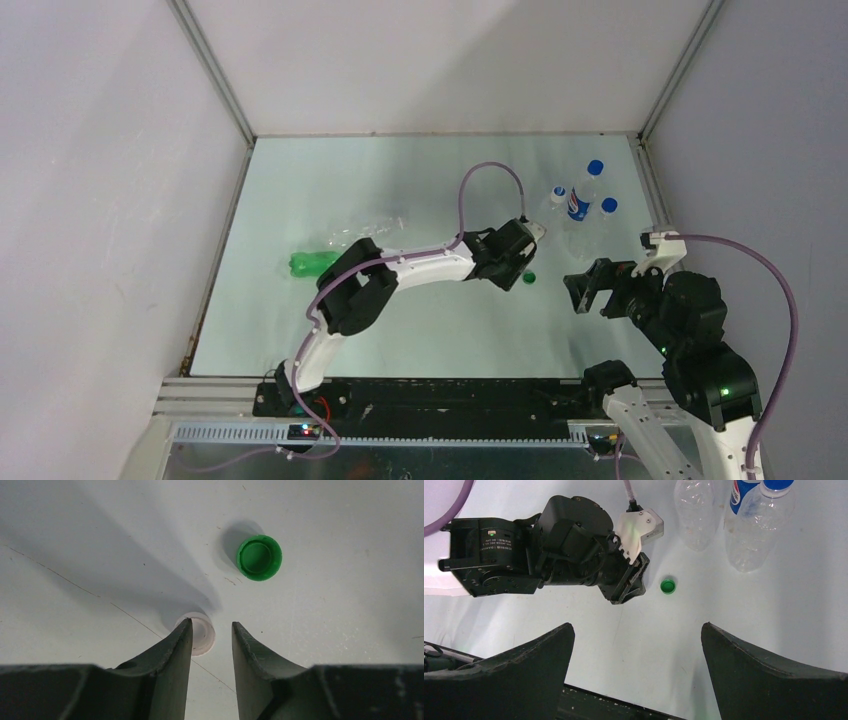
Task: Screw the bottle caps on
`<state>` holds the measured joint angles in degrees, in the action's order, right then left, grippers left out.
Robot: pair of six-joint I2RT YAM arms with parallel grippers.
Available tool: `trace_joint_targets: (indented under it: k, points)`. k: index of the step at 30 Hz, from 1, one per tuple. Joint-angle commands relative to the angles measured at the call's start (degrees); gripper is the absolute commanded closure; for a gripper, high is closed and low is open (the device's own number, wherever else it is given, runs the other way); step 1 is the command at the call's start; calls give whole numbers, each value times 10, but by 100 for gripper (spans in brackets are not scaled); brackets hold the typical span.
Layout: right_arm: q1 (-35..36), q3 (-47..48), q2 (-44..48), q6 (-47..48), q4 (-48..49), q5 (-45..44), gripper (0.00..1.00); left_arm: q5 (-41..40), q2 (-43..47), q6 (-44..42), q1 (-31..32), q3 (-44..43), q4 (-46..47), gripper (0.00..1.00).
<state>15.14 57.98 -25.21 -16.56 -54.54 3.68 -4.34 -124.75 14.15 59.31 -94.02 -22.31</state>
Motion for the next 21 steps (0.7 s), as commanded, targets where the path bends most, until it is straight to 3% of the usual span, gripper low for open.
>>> trace_joint_targets:
  k: [1, 10, 14, 21]
  points:
    - [0, 18, -4, -4, 6, 6, 1, -13, -5, 12, 5, -24, -17, 61]
    - [0, 18, -13, 2, 9, 7, 1, -18, -16, 9, 10, -31, -53, 64]
    - [0, 16, -16, 2, 16, 15, 1, -18, -5, 1, 13, -28, -57, 78]
    - [0, 3, -29, 7, 40, 34, 1, -1, 64, -12, 10, -10, -51, 90]
